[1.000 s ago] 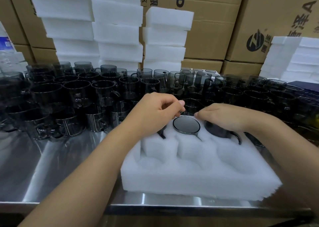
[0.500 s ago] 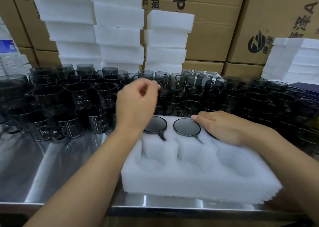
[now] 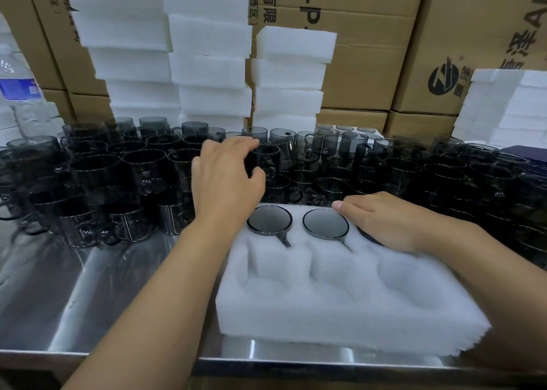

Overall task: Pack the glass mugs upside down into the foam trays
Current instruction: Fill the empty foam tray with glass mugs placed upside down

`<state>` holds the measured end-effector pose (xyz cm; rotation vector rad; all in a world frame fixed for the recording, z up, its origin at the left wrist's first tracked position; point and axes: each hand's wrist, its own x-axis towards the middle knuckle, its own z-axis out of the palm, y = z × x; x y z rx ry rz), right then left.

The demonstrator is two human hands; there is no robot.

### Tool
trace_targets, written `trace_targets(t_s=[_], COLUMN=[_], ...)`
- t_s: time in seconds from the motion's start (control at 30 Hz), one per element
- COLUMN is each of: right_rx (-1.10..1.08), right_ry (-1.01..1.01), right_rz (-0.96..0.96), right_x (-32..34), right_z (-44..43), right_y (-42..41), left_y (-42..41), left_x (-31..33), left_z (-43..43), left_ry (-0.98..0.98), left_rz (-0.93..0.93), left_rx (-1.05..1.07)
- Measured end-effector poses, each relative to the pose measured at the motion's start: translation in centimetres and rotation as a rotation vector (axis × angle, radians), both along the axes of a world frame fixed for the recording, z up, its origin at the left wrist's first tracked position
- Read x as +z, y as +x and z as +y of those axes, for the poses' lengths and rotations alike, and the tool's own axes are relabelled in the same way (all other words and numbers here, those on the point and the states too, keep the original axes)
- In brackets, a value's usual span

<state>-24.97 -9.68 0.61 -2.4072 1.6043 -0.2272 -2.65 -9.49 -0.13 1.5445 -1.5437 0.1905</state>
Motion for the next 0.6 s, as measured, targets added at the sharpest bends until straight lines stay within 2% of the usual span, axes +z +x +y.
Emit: trace_targets(t_s=[0.13, 0.2, 0.3, 0.4, 0.6], right_rx=[0.003, 0.040, 0.159, 0.225, 0.270], right_ry=[-0.159, -0.247, -0.198, -0.085, -0.072], right_rz=[0.123, 0.073, -0.011, 0.060, 0.116], right_x=[0.9, 1.4, 2.1, 1.9, 2.1], right_z=[-0.6, -1.2, -2.5, -3.8, -4.9], right_y=[0.4, 0.9, 2.2, 3.5, 4.9], left_y=[-0.6, -0.8, -0.9, -1.0, -1.0], left_x=[-0.4, -0.5, -0.5, -0.6, -0.7], left_z=[0.2, 0.4, 0.6, 0.6, 0.2], left_ry=[-0.006, -0.001, 0.010, 0.018, 0.066], left_rz=[-0.032, -0.001, 0.048, 0.067, 0.061], left_rx=[-0.058, -0.076, -0.074, -0.062, -0.032])
